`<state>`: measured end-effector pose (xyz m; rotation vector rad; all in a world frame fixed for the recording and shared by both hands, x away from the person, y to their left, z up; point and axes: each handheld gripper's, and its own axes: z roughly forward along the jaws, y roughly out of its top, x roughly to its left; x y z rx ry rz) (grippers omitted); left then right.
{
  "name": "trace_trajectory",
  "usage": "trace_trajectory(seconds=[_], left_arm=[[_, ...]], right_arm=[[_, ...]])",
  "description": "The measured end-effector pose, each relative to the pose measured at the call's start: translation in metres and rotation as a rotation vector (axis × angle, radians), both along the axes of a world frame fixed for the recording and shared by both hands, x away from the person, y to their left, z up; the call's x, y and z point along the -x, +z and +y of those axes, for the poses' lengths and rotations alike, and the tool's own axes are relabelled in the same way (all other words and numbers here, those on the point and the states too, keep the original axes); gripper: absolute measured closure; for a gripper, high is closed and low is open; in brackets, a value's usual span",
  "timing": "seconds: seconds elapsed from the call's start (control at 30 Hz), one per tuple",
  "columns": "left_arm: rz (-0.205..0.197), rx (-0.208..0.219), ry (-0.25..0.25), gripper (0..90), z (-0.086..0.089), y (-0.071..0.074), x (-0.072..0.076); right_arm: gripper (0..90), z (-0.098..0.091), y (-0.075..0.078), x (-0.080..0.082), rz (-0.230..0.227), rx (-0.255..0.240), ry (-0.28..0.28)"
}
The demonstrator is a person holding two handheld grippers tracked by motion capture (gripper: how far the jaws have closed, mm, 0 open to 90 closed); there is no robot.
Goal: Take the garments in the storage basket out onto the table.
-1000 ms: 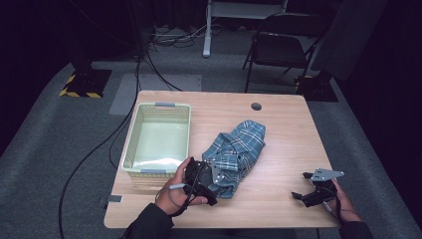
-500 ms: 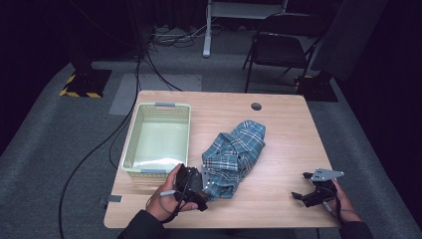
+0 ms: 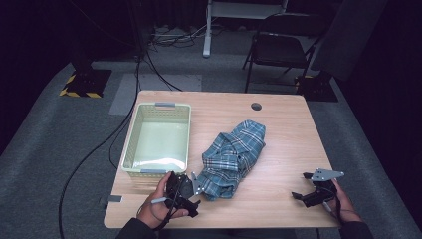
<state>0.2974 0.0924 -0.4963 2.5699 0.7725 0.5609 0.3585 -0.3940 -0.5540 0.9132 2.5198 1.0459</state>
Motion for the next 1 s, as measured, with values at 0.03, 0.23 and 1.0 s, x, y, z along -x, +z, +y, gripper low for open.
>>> trace_trajectory(seconds=[0.03,0.23,1.0], left_arm=[[0.002,-0.004,0.000,4.9,0.002,-0.002,0.000],[0.018,0.006,0.025,4.9,0.012,-0.010,0.002],[0.057,0.109,0.115,5.9,0.056,-0.036,0.009]], right_arm=[[0.4,0.000,0.000,0.000,0.000,0.000,0.000],[0.4,0.000,0.000,0.000,0.000,0.001,0.000],[0.5,0.000,0.000,0.001,0.000,0.001,0.000]])
